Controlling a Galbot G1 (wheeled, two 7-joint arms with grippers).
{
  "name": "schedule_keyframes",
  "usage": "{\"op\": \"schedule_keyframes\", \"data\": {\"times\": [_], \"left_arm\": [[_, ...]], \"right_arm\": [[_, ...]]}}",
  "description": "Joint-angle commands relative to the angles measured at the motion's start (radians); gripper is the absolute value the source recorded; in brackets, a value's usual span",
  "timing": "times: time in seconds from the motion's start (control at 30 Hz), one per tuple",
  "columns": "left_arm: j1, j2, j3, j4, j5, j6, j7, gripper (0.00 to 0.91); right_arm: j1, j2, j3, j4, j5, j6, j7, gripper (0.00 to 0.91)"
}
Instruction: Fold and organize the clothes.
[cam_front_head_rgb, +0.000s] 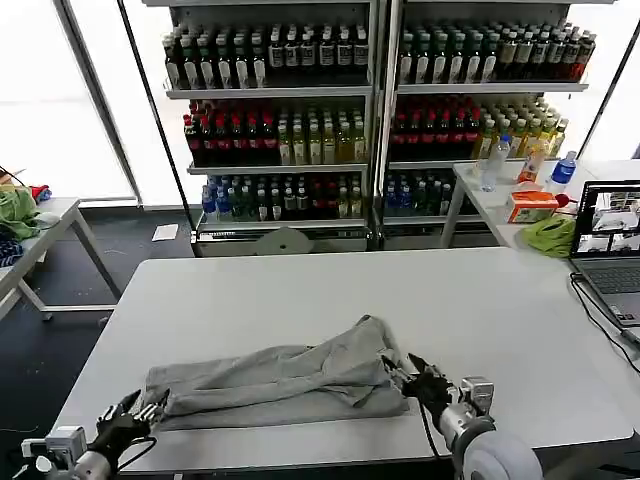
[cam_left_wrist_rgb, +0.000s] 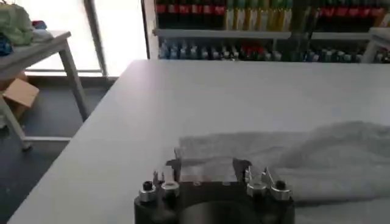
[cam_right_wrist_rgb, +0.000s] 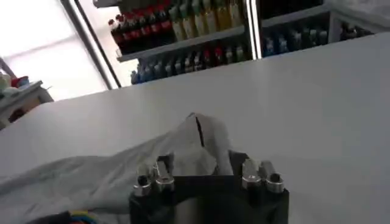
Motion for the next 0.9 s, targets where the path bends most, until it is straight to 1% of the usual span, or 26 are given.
{"op": "schedule_keyframes", "data": {"times": [0.03,0.07,0.1,0.2,0.3,0.37,0.4,0.43,0.5,0.57,0.77,0.87,0.9], "left_arm": [[-0.023,0.001,-0.089,-0.038,-0.045,-0.01,-0.01,0.907],[-0.025,0.001,-0.091,-0.037,-0.048,-0.013,-0.011,0.907],[-0.03,0.0,-0.091,-0.034,-0.049,-0.02,-0.01,0.907],[-0.032,-0.017,-0.075,-0.003,-0.048,-0.053,-0.007,0.907],[-0.039,-0.05,-0.045,0.048,-0.047,-0.077,-0.007,0.907],[-0.042,-0.074,-0.031,0.068,-0.049,-0.097,-0.005,0.907],[-0.045,-0.092,-0.023,0.079,-0.048,-0.107,-0.002,0.907],[-0.047,-0.1,-0.019,0.085,-0.048,-0.113,0.003,0.907],[-0.052,-0.12,-0.009,0.092,-0.047,-0.115,0.004,0.907],[-0.057,-0.133,-0.001,0.097,-0.045,-0.117,0.007,0.907],[-0.056,-0.168,0.031,0.114,-0.028,-0.123,0.015,0.907],[-0.055,-0.177,0.054,0.137,-0.01,-0.128,0.028,0.907],[-0.057,-0.18,0.062,0.149,-0.006,-0.128,0.031,0.836]], "right_arm": [[-0.006,-0.046,0.131,0.064,-0.057,0.123,-0.077,0.907],[-0.01,-0.05,0.142,0.066,-0.079,0.135,-0.087,0.907],[-0.022,-0.055,0.157,0.068,-0.126,0.199,-0.102,0.907],[-0.067,-0.066,0.195,0.063,-0.198,0.329,-0.133,0.907],[-0.109,-0.061,0.234,0.055,-0.188,0.438,-0.143,0.907],[-0.137,-0.058,0.253,0.052,-0.189,0.481,-0.157,0.907],[-0.162,-0.058,0.266,0.054,-0.195,0.507,-0.187,0.907],[-0.184,-0.058,0.277,0.058,-0.198,0.524,-0.203,0.907],[-0.21,-0.055,0.289,0.064,-0.203,0.533,-0.225,0.907],[-0.221,-0.051,0.293,0.058,-0.219,0.54,-0.225,0.907],[-0.212,-0.047,0.298,0.04,-0.213,0.521,-0.203,0.907],[-0.209,-0.046,0.298,0.045,-0.204,0.508,-0.2,0.907],[-0.208,-0.047,0.298,0.048,-0.204,0.503,-0.201,0.907]]}}
